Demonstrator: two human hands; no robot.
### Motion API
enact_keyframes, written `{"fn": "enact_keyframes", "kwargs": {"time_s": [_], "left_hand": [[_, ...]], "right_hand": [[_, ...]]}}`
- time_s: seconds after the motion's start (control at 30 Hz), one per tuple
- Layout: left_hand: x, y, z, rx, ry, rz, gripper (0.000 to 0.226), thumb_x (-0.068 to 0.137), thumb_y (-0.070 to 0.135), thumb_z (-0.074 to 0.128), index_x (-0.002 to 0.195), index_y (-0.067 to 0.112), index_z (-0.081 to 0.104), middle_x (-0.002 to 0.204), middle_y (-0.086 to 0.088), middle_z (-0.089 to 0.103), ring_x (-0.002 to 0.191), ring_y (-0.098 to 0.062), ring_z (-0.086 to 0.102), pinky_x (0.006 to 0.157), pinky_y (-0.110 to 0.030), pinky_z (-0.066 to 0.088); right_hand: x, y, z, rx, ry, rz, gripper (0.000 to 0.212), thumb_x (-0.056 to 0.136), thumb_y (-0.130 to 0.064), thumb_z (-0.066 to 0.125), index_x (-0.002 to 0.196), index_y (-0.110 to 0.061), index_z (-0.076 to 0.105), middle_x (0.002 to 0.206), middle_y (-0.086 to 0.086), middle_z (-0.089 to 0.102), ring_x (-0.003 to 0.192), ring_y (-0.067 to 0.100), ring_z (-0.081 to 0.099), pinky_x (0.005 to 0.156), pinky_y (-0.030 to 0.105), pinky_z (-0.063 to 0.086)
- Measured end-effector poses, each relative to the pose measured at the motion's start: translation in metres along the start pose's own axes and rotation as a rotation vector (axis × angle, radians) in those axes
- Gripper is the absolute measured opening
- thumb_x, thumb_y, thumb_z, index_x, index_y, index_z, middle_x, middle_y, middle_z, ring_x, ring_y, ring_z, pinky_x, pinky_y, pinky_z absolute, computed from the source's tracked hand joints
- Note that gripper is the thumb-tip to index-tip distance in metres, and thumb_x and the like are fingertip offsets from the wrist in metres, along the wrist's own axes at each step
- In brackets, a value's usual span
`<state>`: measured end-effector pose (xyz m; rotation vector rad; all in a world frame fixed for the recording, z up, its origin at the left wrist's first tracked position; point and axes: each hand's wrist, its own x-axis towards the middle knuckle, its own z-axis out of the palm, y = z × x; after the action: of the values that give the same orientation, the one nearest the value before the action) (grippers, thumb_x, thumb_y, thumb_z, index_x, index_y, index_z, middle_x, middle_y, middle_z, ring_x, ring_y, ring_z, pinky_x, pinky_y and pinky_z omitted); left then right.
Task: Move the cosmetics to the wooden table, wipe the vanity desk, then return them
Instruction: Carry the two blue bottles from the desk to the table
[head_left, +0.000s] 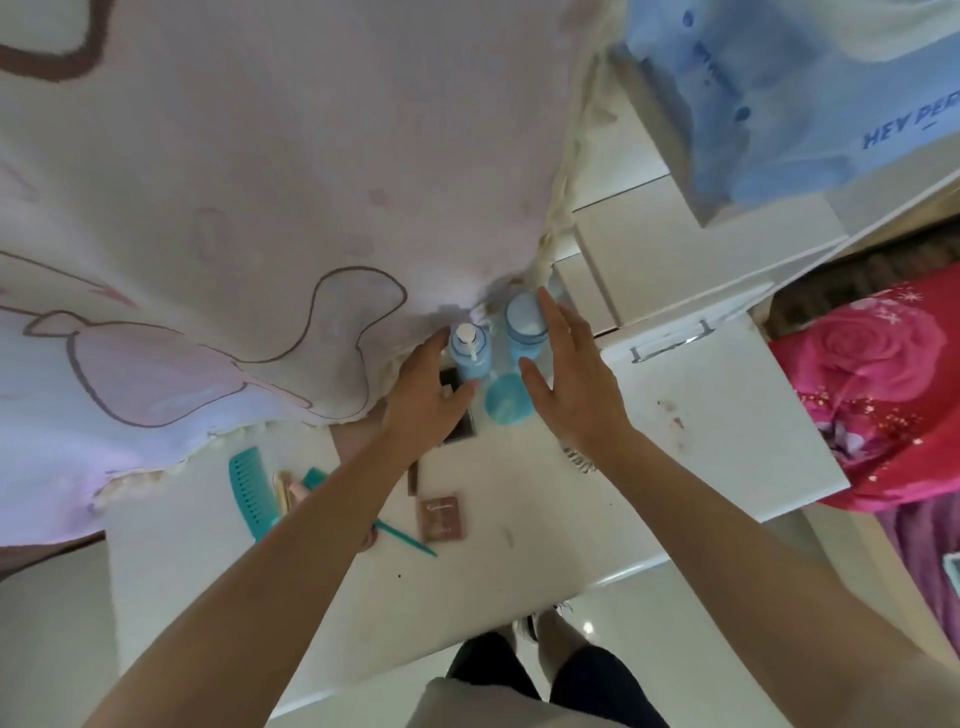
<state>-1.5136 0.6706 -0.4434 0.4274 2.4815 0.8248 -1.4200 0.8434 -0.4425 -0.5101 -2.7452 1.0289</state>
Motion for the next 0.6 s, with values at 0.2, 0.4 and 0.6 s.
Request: {"fn": "enact_keyframes", "kwargs": {"time_s": [0.2,0.4,0.6], "left_hand": [[0.011,-0.001,0.012,-0.068,0.055,0.041,0.052,0.087,0.038,0.066,0.133,0.031,0.044,0.119,0.016,0.06,0.105,-0.008,0.056,0.085,-0.022,0.041],[-0.005,-0.001,0.003,-0.138,0.112,0.017,0.043,0.083,0.042,0.071,0.12,0.037,0.048,0.106,0.021,0.064,0.091,-0.004,0.063,0.081,-0.028,0.053],[-0.041,0.01,-0.035,-0.182,0.202,0.058,0.04,0.084,0.032,0.074,0.116,0.036,0.051,0.095,0.031,0.059,0.087,0.018,0.055,0.068,-0.001,0.04]], "right_hand": [[0.009,0.005,0.017,0.156,0.11,0.06,0.064,0.093,-0.03,0.065,0.142,-0.026,0.025,0.146,0.004,0.043,0.126,0.027,0.052,0.09,0.04,0.054],[0.01,-0.004,0.01,0.214,0.081,0.095,0.058,0.093,-0.024,0.067,0.131,-0.033,0.025,0.139,0.009,0.045,0.112,0.027,0.06,0.086,0.046,0.058],[-0.005,-0.031,-0.023,0.261,0.067,0.016,0.063,0.093,-0.029,0.066,0.139,-0.033,0.023,0.139,-0.005,0.043,0.113,0.024,0.061,0.088,0.045,0.058]]}}
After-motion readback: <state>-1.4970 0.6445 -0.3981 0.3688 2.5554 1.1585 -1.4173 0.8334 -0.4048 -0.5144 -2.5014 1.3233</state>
